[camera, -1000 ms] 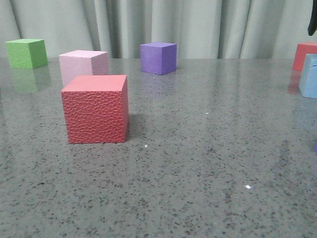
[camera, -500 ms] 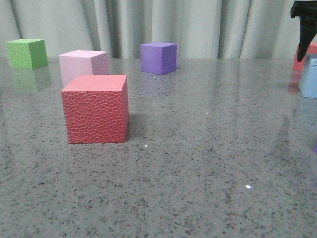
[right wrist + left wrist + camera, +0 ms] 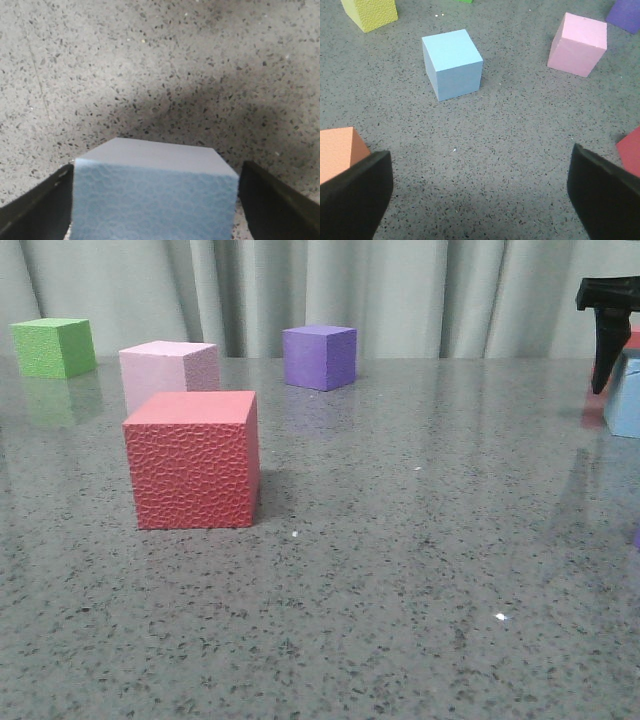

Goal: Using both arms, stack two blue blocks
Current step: 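Lift the light blue cube and carry it toward the table center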

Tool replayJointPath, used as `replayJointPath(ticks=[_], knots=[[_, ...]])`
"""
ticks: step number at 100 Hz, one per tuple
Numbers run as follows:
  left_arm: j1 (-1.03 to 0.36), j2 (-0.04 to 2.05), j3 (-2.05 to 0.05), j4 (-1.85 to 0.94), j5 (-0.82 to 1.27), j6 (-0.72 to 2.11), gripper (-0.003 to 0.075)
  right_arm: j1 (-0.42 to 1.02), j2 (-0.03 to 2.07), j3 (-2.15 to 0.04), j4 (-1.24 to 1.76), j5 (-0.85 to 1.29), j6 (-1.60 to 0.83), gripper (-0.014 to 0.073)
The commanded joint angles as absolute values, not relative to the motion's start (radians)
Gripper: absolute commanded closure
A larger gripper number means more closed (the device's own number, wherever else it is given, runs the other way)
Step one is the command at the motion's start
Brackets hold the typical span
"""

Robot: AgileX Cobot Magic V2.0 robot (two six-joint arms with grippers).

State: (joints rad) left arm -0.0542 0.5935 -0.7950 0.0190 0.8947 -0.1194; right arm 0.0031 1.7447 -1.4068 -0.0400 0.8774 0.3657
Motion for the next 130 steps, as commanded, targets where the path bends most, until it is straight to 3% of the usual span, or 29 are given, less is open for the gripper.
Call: replayJointPath(ticks=[1,17,27,65,130], knots=[[-0.061,0.602,-0.829,0.007,0.831,-0.12,0.005,0.0,1.703,-1.441,-0.042,0.857,0.364,-0.001],[-0.061,0.602,-0.829,0.007,0.831,-0.12,0.005,0.0,1.703,-1.441,-0.042,0.866,0.364,0.0174],[-0.061,0.602,-0.829,0.007,0.831,-0.12,0.005,0.0,1.703,-1.441,-0.041,0.871,0.364,0.0237],[-0.061,0.602,-0.829,0.007,0.831,-0.12,0.005,0.03,1.703,-1.573,-0.009,0.993,0.341,0.0238],[-0.061,0.602,-0.829,0.007,0.831,-0.12,0.005,0.421,1.854,-1.875,0.0,1.042,0.35,0.0227]])
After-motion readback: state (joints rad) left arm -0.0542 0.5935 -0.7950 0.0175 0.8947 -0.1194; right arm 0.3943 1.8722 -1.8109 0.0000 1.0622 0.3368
